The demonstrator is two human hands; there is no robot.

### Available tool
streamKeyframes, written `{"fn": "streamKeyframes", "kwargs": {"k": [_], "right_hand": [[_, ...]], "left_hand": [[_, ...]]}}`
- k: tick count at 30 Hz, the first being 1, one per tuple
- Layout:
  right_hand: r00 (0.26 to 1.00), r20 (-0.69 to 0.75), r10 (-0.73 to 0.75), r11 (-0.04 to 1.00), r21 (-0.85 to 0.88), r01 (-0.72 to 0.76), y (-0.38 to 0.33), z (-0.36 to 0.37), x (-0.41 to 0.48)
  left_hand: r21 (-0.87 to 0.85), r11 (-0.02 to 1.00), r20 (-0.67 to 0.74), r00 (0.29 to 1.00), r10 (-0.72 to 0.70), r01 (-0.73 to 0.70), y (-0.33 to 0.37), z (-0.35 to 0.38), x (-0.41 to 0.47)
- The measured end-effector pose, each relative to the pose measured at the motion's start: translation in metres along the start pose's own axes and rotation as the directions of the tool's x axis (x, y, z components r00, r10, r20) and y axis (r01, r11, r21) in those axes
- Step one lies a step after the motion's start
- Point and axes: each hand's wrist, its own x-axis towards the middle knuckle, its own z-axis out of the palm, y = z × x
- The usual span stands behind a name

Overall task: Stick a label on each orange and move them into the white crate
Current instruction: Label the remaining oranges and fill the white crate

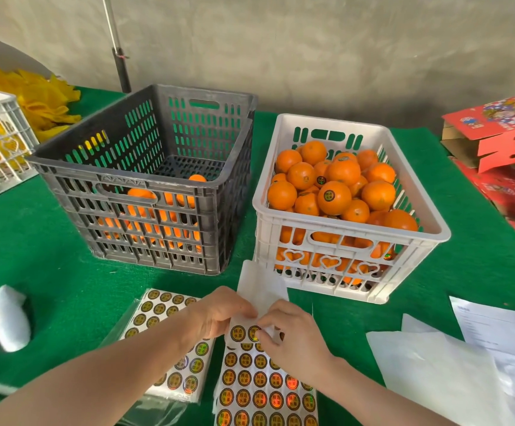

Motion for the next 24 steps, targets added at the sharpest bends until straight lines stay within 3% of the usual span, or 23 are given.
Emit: {"fn": "streamKeyframes", "kwargs": {"k": [3, 8, 10, 13, 15, 17, 19, 21, 23, 24], "right_hand": [[0.999, 0.02, 0.025, 0.999, 0.041, -0.026, 0.0, -0.002, 0.004], [0.995, 0.075, -0.062, 0.997, 0.051, 0.058, -0.003, -0.005, 0.006], [0.992, 0.114, 0.052, 0.98, 0.184, -0.072, -0.005, -0.009, 0.011], [0.947, 0.168, 0.274, 0.857, 0.404, -0.32, -0.008, -0.02, 0.025], [0.936, 0.17, 0.308, 0.811, 0.467, -0.352, -0.013, -0.03, 0.034], [0.945, 0.159, 0.287, 0.798, 0.506, -0.328, -0.022, -0.04, 0.044], [0.96, 0.124, 0.25, 0.793, 0.543, -0.276, -0.033, -0.05, 0.057], [0.982, 0.012, 0.189, 0.81, 0.563, -0.163, -0.047, -0.061, 0.074], [0.984, -0.14, 0.106, 0.821, 0.572, -0.007, -0.063, -0.072, 0.096], [0.975, -0.214, 0.056, 0.829, 0.555, 0.074, -0.07, -0.075, 0.109]], "left_hand": [[0.002, 1.0, 0.013, 1.0, -0.017, 0.017, 0.002, 0.0, -0.001], [0.02, 0.999, 0.047, 0.998, -0.039, 0.038, 0.001, -0.003, 0.0], [0.085, 0.996, 0.066, 0.997, -0.032, 0.026, 0.0, -0.006, 0.001], [0.202, 0.979, 0.109, 0.994, -0.024, 0.001, -0.008, -0.012, 0.001], [0.279, 0.96, 0.172, 0.984, -0.051, 0.001, -0.016, -0.013, 0.003], [0.501, 0.865, 0.164, 0.985, -0.056, -0.034, -0.018, -0.009, -0.002], [0.75, 0.652, 0.105, 0.993, 0.048, -0.111, -0.018, -0.007, -0.007], [0.875, 0.451, 0.059, 0.963, 0.265, -0.177, -0.011, -0.009, -0.02], [0.888, 0.363, 0.049, 0.841, 0.538, -0.284, 0.006, -0.023, -0.044], [0.861, 0.332, 0.067, 0.732, 0.678, -0.386, 0.017, -0.033, -0.055]]}}
